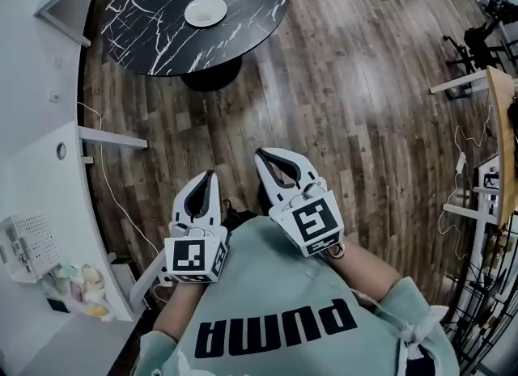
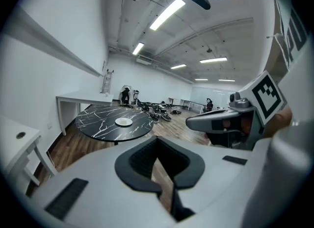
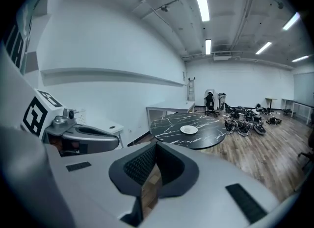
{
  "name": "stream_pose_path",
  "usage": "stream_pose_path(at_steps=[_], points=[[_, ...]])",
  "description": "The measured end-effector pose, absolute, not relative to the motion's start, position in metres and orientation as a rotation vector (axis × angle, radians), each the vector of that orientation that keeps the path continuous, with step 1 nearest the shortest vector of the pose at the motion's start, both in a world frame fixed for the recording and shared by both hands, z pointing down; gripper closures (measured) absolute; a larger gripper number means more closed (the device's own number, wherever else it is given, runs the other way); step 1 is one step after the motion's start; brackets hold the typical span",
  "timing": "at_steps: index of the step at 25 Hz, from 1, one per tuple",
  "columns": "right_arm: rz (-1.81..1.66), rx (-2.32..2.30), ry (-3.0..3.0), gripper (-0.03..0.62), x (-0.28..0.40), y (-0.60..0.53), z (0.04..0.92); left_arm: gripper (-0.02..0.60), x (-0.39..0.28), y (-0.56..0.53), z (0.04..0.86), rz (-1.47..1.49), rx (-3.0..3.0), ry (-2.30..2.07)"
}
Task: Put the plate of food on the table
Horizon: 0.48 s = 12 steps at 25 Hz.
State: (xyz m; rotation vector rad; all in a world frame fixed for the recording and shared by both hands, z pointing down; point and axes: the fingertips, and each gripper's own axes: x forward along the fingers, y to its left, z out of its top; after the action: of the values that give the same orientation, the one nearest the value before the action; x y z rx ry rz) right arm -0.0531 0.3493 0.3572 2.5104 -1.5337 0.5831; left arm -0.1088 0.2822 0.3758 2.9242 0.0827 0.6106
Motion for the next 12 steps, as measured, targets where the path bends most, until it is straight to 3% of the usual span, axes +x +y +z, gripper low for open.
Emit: stream_pose_path(at_steps=[6, 12], points=[[0.579, 2.508, -1.496, 0.585, -0.091, 0.366, 0.354, 0.575, -0.137, 0.292, 0.373, 0.591, 2.94, 0.11], [0.477, 2.579, -1.449, 0.585, -0.066, 0.403, 0.338, 0.575, -0.118, 0.31, 0.351, 0.525, 3.007, 0.062]])
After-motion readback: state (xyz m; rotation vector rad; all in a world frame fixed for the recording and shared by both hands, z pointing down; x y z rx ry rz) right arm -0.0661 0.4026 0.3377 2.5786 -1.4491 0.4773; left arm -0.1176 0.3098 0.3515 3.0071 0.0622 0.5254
